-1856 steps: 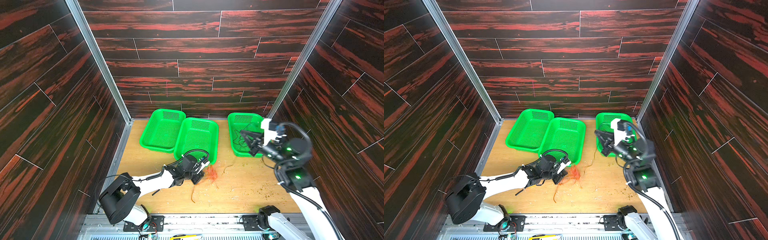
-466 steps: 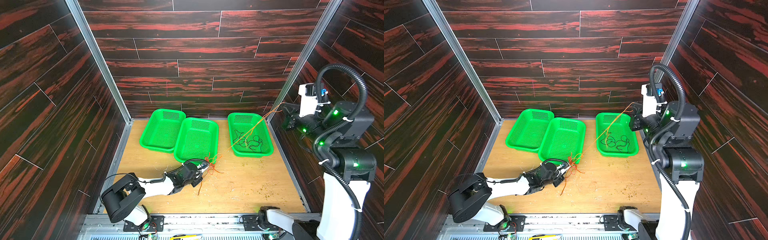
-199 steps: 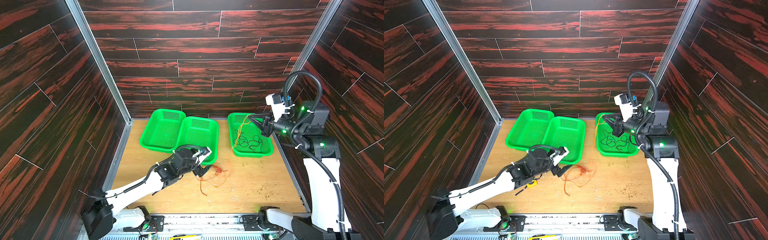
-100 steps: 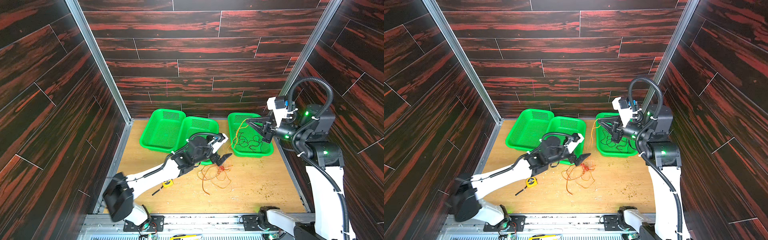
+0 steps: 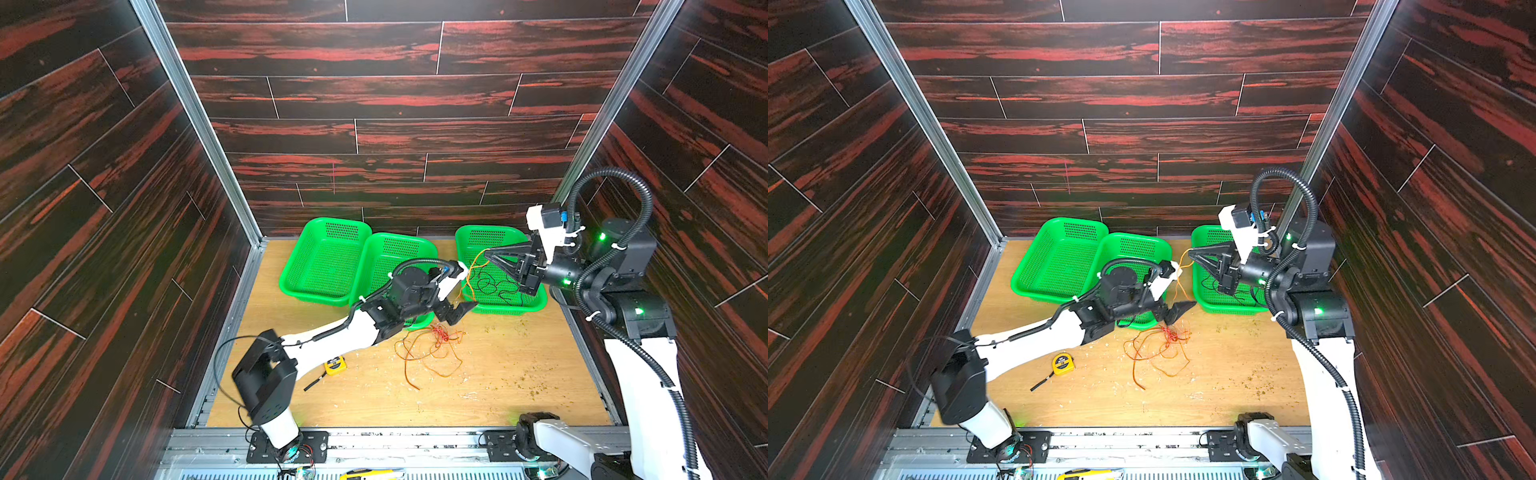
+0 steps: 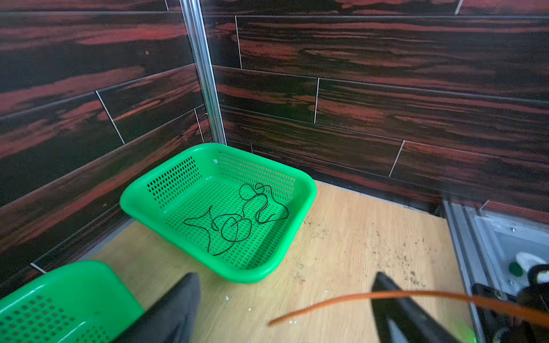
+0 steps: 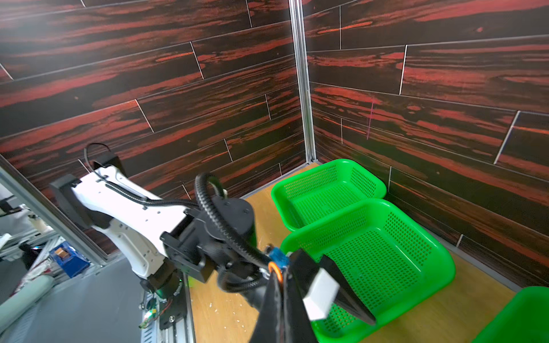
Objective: Untangle and sort cables by color
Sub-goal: Untie the cable.
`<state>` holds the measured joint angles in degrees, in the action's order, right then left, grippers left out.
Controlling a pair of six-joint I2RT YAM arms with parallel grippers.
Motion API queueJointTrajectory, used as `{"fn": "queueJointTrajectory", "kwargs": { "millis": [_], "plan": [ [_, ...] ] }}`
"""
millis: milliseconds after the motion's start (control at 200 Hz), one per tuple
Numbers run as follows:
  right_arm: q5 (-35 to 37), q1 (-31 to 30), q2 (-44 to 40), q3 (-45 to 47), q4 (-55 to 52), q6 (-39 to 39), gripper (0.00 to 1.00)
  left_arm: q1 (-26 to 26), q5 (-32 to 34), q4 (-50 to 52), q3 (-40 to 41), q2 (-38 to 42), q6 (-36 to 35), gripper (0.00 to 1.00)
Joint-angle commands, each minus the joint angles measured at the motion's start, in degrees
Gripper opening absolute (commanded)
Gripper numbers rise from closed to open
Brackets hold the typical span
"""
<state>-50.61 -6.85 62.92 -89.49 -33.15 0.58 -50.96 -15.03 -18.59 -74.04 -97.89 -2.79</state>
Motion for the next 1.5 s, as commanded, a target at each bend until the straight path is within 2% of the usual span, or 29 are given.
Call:
{"fn": "queueJointTrajectory", "kwargs": {
  "millis": [0,20,65,105,125,180,215,281,386,591,782,872,1092,1157,1232,1318,1398,1493],
  "plan": [
    [-1.71,-0.31,-1.57,0.49,2.18,-0.95,0.0,0.27,-2.25,-1.63,-2.77,-1.61,0.03,0.69],
    [-1.57,-0.32,-1.7,0.65,2.25,-0.93,0.0,0.3,-2.76,-1.63,-3.0,-1.81,0.14,0.62],
    [-0.89,-0.35,-2.04,0.88,2.29,-0.86,0.0,0.29,-3.4,-1.69,-3.46,-1.96,0.49,0.38],
    [0.24,-0.3,-2.25,1.22,2.04,-0.62,0.0,0.26,-3.72,-2.03,-3.48,-1.77,0.77,0.2],
    [0.87,-0.35,-2.35,1.4,1.91,-0.59,0.0,0.3,-3.76,-2.26,-3.42,-1.51,0.88,0.14],
    [3.16,-0.33,-2.77,2.0,1.4,-0.54,0.1,0.29,-3.91,-2.5,-3.15,-0.53,0.77,0.0],
    [5.01,-0.34,-2.86,2.31,0.92,-0.3,0.17,0.28,-3.65,-2.35,-3.08,0.37,0.51,0.0],
    [8.95,-0.31,-2.96,3.7,0.62,-0.27,0.35,0.32,-3.22,-1.93,-3.06,2.11,0.09,0.0],
    [13.01,-0.16,-4.1,7.95,3.52,-1.96,0.54,0.38,-2.25,-0.22,-3.68,4.91,-1.01,0.0],
    [18.67,0.25,-9.68,18.67,13.06,-6.25,0.75,0.62,0.09,1.47,-4.09,10.12,-1.27,0.0],
    [24.0,0.95,-12.47,25.66,13.19,-8.1,0.81,0.84,1.97,4.02,-4.95,14.01,-2.97,0.0],
    [24.19,1.19,-14.11,30.09,13.86,-8.67,0.81,0.97,2.53,6.39,-6.66,14.85,-4.13,0.0],
    [15.86,1.0,-16.52,43.09,17.98,-9.85,0.82,1.67,2.95,9.52,-9.36,15.19,-5.43,0.0],
    [12.8,0.26,-17.22,46.71,21.4,-11.24,0.95,1.93,3.1,9.69,-9.76,15.04,-4.68,0.0],
    [11.65,-3.01,-18.19,50.71,26.69,-11.89,0.98,2.13,2.5,10.05,-10.61,14.74,-3.8,0.0],
    [14.3,-9.72,-18.01,53.3,31.77,-9.35,0.98,2.11,0.81,9.92,-11.67,14.21,-2.55,0.0],
    [17.11,-15.25,-14.97,53.48,36.07,-6.83,0.99,2.12,-0.59,9.46,-12.35,13.71,-1.17,0.0],
    [18.67,-17.41,-9.83,53.09,42.34,-6.7,0.99,2.16,-1.02,8.83,-12.37,13.42,-0.05,0.0]
  ]
}}
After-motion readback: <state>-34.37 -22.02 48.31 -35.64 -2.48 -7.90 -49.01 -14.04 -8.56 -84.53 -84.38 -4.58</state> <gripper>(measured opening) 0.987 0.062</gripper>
